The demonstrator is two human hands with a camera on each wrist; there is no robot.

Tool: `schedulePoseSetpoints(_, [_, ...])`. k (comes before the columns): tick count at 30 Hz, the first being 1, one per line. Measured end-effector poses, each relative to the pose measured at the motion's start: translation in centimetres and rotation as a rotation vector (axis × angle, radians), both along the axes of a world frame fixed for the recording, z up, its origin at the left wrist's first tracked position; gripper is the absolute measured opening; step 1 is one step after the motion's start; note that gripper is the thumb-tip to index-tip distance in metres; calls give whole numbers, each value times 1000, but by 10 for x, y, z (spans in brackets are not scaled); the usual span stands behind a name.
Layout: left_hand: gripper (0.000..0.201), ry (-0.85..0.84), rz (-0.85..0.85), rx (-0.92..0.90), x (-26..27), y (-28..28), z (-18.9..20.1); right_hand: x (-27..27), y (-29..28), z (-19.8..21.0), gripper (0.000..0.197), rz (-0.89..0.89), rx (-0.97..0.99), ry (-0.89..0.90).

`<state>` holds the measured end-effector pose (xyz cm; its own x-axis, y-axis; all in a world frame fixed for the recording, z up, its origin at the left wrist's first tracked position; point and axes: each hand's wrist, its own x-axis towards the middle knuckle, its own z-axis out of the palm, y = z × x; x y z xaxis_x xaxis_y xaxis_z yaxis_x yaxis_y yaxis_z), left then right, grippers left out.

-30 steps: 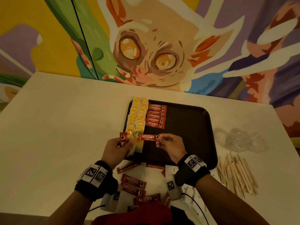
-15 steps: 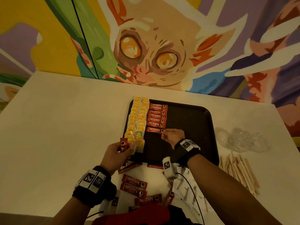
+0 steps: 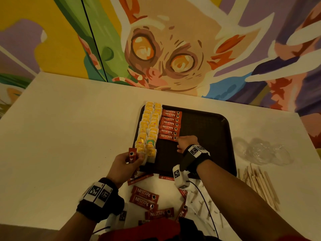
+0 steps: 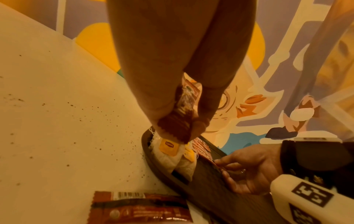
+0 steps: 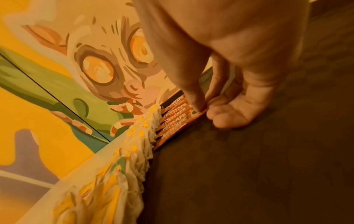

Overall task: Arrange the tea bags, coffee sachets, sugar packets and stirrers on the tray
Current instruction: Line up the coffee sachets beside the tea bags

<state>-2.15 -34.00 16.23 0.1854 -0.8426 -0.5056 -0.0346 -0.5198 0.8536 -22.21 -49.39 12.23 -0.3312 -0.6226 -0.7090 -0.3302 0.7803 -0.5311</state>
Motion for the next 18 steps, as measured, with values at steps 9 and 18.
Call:
schedulePoseSetpoints(9, [11, 4, -10, 14, 2, -3, 6, -1, -6, -4, 42, 77, 6, 125])
schedulePoseSetpoints(18, [7, 29, -12, 12, 0, -1, 6, 0, -7, -8, 37, 91, -27, 170])
